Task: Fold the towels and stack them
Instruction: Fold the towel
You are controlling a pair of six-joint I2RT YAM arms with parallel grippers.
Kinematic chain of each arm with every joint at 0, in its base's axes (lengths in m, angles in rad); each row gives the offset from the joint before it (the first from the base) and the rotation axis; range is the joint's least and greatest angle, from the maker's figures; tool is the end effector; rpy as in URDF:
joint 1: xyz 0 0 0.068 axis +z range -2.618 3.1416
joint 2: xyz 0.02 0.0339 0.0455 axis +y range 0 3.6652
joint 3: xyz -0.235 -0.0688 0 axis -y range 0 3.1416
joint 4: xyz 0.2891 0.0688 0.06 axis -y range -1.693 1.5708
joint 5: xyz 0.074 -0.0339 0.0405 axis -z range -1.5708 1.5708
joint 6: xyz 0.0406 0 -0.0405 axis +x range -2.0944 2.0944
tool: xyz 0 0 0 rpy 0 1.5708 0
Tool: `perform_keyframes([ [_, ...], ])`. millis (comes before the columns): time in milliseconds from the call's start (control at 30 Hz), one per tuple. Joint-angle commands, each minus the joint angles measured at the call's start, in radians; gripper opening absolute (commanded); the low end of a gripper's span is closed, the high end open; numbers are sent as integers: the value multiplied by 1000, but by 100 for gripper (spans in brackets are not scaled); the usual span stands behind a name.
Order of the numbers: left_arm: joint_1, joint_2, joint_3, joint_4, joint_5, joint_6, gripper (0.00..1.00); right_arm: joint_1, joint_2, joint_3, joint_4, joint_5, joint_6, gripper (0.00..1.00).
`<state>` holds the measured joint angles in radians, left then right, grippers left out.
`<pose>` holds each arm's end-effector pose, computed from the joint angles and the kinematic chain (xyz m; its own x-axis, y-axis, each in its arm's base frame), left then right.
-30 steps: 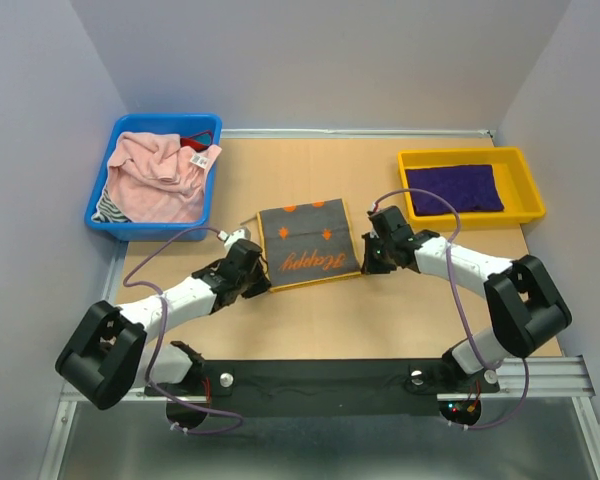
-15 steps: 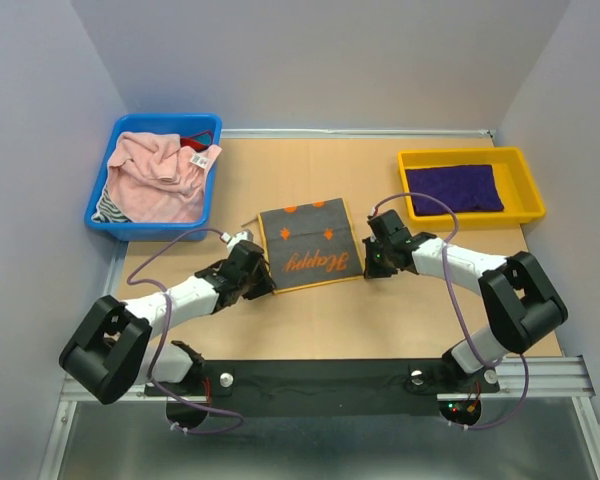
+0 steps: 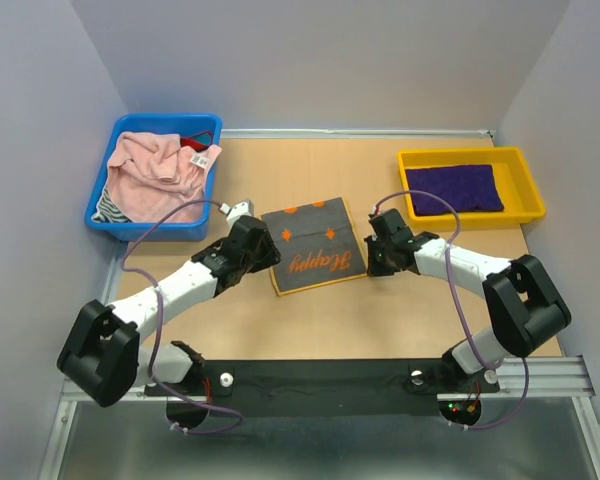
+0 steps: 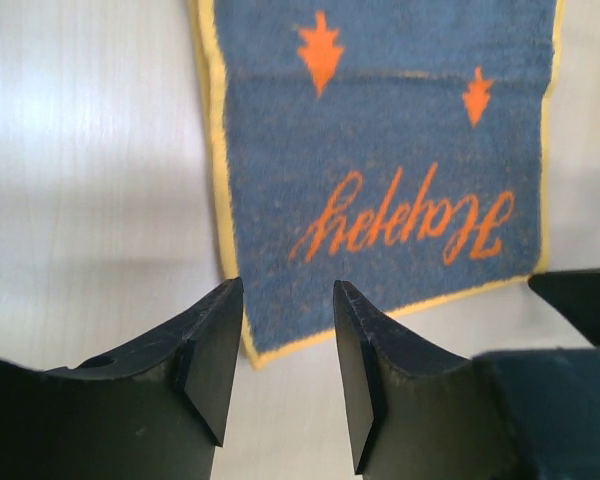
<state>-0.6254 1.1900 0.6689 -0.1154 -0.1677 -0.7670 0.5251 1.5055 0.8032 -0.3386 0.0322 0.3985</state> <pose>0.2512 -0.1730 0.1720 -0.6720 -0.3587 -0.6479 0.0028 0.8736 -0.4867 0.2793 0.1603 0.1082 -0.8771 -0.0599 -0.4766 -0.1591 0.9724 0.1705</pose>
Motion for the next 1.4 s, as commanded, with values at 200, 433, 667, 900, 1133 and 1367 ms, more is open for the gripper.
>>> perform_keyframes([
  [200, 32, 177, 153, 42, -41, 120, 52, -7, -59, 57, -50, 206, 3, 16],
  [433, 38, 232, 218, 60, -27, 156, 52, -7, -61, 143, -36, 94, -20, 24],
  [667, 39, 348, 227, 103, 23, 147, 49, -8, 13, 117, 48, -28, -9, 22],
  [900, 39, 450, 213, 111, 34, 153, 49, -11, 73, 15, 78, 9, 20, 20],
  [1133, 36, 410, 115, 111, 62, 132, 49, -10, -53, -143, 37, -144, 77, 21],
  [1367, 33, 218, 41, 143, 69, 155, 52, -5, -272, -139, 18, -229, 140, 34],
])
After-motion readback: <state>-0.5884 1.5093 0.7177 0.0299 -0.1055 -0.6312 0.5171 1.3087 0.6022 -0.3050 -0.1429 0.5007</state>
